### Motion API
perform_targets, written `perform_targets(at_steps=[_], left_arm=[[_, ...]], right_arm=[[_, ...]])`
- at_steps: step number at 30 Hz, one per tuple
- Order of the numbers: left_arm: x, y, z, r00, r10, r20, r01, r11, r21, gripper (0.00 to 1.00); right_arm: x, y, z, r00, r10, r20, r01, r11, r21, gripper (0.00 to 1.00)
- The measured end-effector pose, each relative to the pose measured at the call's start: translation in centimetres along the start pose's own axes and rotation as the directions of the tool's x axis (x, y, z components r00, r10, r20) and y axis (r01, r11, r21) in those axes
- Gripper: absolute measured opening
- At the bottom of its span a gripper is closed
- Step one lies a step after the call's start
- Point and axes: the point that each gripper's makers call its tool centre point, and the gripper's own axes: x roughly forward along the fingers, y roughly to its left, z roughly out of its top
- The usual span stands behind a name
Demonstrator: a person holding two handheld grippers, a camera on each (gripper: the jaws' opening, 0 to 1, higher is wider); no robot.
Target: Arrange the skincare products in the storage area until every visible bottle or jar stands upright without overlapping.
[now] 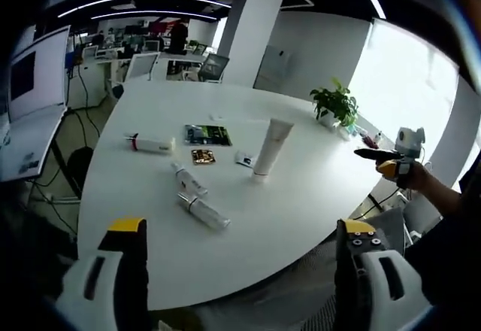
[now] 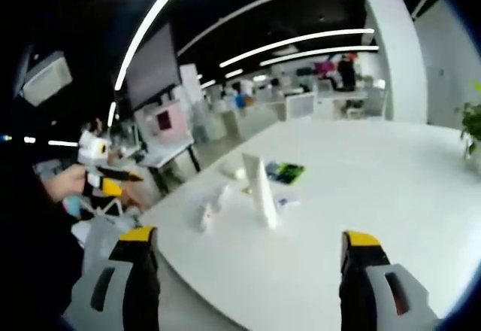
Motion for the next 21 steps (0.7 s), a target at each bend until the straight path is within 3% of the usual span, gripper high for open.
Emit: perform_targets(at_steps=[10, 21], left_arm=[[0.5, 0.2, -0.6, 1.000, 0.007, -0.029, -0.007, 1.000, -0.004, 0.99], [1.2, 0.0, -0.1, 0.999, 0.001, -0.039, -0.001, 1.000, 0.003, 0.98]], right_arm=[[0.1, -0.6, -0.3, 1.000, -0.010, -0.005, 0.011, 0.999, 0.044, 0.99], [-0.4, -1.2, -0.1, 1.000, -0.023, -0.001, 0.023, 0.998, 0.051, 0.97]])
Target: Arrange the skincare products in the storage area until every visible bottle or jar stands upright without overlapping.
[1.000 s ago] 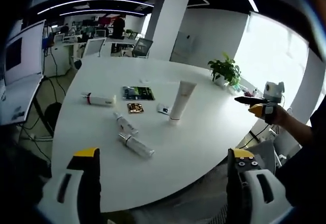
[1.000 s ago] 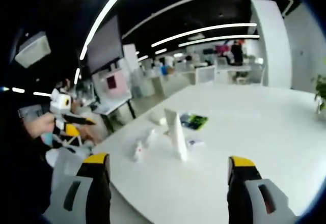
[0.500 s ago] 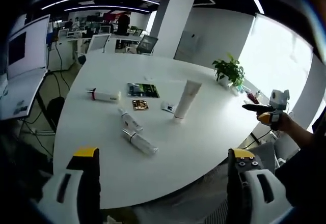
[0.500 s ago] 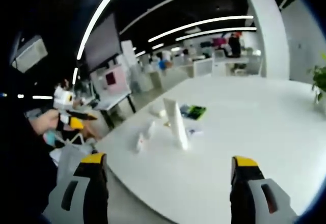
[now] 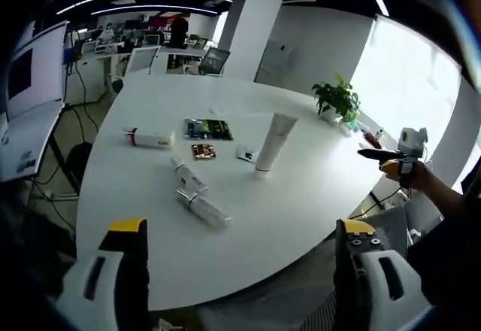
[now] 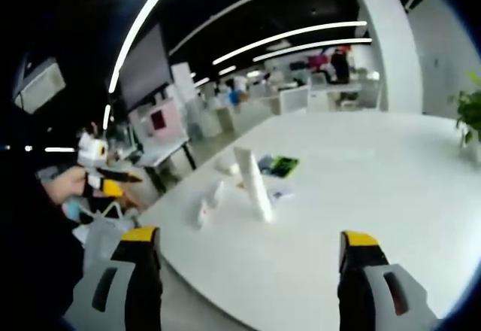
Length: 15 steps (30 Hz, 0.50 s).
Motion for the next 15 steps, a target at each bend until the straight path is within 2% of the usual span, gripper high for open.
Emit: perform_targets(at_steps=[11, 15], left_arm=[[1.6, -0.4, -0.8, 0.998, -0.025, -0.060, 0.025, 1.000, 0.009, 0.98], [2.5, -0.4, -1.0, 0.998, -0.025, -0.062, 0.025, 1.000, -0.001, 0.96]], right_arm=[[-1.0, -0.1, -1.2, 1.000, -0.023, -0.015, 0.023, 0.999, 0.023, 0.97], [-1.3, -0.4, -1.3, 0.999, -0.033, -0.017, 0.034, 0.999, 0.031, 0.96]])
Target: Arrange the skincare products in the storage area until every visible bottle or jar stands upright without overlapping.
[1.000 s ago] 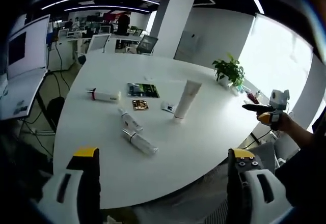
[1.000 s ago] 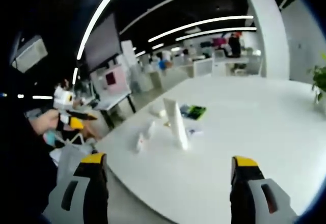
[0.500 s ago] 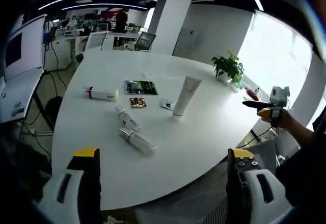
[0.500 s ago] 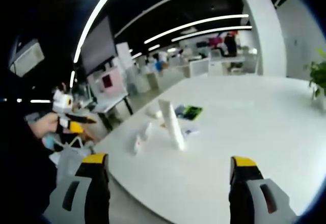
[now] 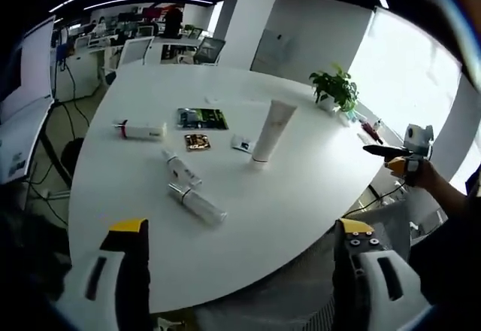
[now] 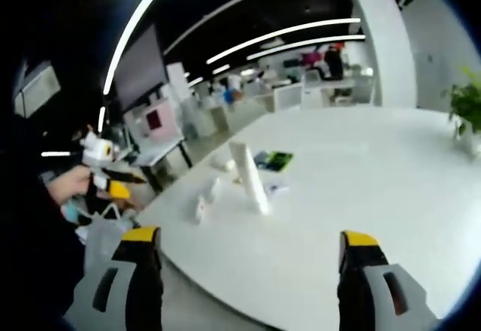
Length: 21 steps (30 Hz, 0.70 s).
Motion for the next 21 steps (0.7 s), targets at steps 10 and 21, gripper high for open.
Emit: perform_targets(at_steps=[10, 21], left_arm=[[2.1, 1.0, -0.9, 0.999, 0.030, -0.043, -0.031, 0.999, -0.035, 0.93], [3.6, 0.8, -0.5, 0.998, 0.008, -0.070, -0.010, 0.999, -0.034, 0.92]], right_arm=[[-0.6, -0.4, 0.0, 1.000, -0.022, 0.006, 0.022, 1.000, 0.014, 0.95], [-0.5, -1.3, 0.0, 0.999, -0.043, 0.000, 0.043, 0.998, 0.047, 0.95]])
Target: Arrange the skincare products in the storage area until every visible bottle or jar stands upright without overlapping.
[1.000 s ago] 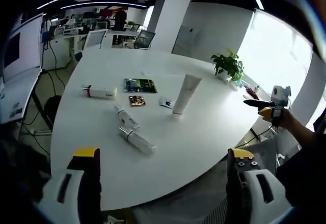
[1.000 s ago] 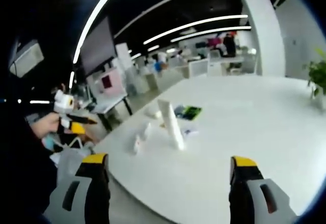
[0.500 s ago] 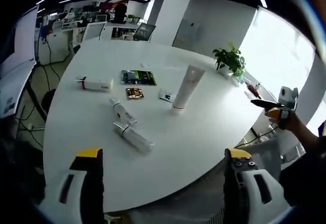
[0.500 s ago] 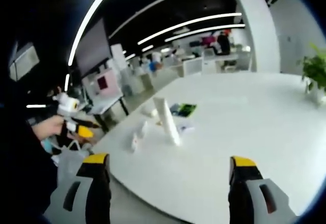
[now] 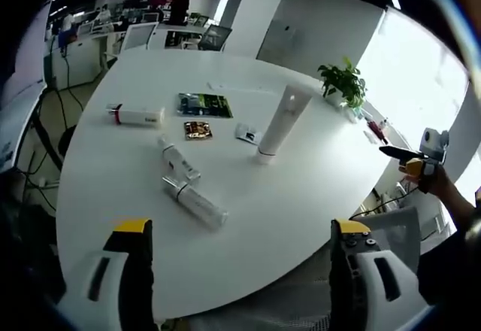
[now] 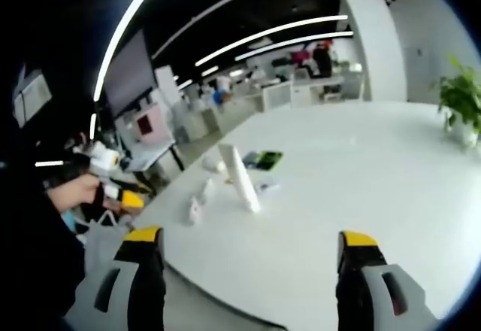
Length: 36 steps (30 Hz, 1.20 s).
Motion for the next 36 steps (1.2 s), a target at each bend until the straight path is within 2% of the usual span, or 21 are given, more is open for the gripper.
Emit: perform_targets(at_steps=[4, 11, 27, 36], left_arm=[[0.4, 0.2, 0.4, 1.000, -0.006, -0.006, 0.006, 1.000, 0.002, 0.92], [1.4, 1.6, 0.9, 1.000, 0.010, -0.022, -0.010, 1.000, 0.004, 0.90], [4.0, 5.6, 3.9, 0.998, 0.048, -0.033, -0.048, 0.999, -0.001, 0.89], [5.2, 7.2, 5.0, 0.997, 0.064, -0.035, -0.065, 0.997, -0.045, 0.88]], right_arm=[[0.5, -0.2, -0.1, 1.000, 0.000, -0.009, 0.000, 1.000, 0.006, 0.94], [1.5, -0.6, 0.2, 1.000, 0.003, -0.012, -0.003, 1.000, 0.010, 0.94], [3.6, -1.7, -0.3, 0.999, 0.002, -0.040, -0.001, 1.000, 0.025, 0.94], [4.0, -1.9, -1.2, 0.998, -0.001, -0.055, 0.003, 0.999, 0.046, 0.93]])
